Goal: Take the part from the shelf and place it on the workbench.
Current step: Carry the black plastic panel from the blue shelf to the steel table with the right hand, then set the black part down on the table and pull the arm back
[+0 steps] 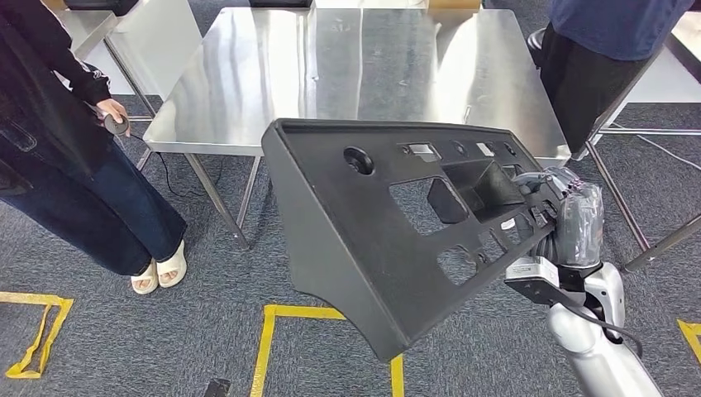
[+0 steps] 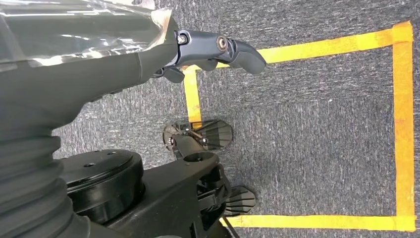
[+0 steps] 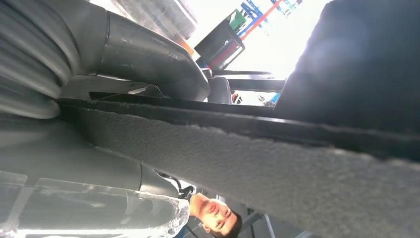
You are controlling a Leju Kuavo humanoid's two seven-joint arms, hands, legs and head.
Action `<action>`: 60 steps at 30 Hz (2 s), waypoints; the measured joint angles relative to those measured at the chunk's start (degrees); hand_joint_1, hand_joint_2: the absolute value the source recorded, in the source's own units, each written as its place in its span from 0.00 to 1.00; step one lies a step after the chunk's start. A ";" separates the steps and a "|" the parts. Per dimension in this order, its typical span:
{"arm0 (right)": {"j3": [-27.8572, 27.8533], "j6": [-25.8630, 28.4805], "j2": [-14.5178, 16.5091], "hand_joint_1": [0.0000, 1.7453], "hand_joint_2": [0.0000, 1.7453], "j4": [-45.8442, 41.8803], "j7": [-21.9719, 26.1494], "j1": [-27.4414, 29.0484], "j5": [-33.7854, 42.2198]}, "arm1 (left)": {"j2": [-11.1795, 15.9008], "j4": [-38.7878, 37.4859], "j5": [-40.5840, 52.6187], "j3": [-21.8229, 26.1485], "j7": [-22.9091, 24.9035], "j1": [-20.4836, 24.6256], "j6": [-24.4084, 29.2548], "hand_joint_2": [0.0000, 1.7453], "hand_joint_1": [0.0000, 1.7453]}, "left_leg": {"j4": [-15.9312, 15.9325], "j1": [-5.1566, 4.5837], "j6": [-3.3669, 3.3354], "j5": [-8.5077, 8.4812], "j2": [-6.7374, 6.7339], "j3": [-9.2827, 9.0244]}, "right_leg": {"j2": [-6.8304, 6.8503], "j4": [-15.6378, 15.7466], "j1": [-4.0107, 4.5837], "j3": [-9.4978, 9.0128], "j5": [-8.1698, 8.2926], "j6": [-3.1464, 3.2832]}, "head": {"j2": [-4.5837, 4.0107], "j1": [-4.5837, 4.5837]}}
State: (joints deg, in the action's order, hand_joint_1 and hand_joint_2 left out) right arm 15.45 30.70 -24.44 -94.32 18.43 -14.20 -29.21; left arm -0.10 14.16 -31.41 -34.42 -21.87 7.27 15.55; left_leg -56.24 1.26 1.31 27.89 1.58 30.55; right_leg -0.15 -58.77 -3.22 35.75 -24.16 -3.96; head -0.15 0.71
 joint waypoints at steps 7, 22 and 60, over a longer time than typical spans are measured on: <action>-0.25 0.11 -0.01 1.00 1.00 -0.49 0.00 0.24 -0.14 | 0.03 0.00 0.30 0.00 0.11 0.08 0.02 1.00 0.00 | -1.74 -0.25 -1.71 0.92 -0.04 0.79 | 0.00 0.56 -0.68 -0.32 0.27 -0.86 | 0.00 0.05; -1.27 0.58 -0.58 1.00 1.00 -1.03 -0.08 1.10 0.07 | -0.15 0.24 0.65 -0.01 0.27 0.46 0.01 1.00 0.00 | -0.36 -0.42 -1.98 1.89 0.39 -1.38 | -0.07 0.44 0.87 -0.27 -0.07 -0.59 | 0.00 -0.61; -1.42 1.47 -0.80 1.00 1.00 -2.24 -0.31 2.64 -0.71 | 0.01 0.37 2.54 -0.06 0.87 0.87 -0.39 1.00 0.00 | -17.55 -1.31 -1.91 5.46 -1.10 9.54 | 0.27 0.25 1.63 -1.75 -1.63 3.14 | 0.00 -0.26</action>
State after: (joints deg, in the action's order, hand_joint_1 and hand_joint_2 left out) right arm 14.03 32.17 -25.23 -96.56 18.12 -11.56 -29.92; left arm -0.09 14.53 -28.87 -34.48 -21.00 8.14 15.16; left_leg -73.79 -0.05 -0.60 33.34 0.48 40.08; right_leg 0.12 -58.52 -1.59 34.00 -25.79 -0.83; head -0.15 0.45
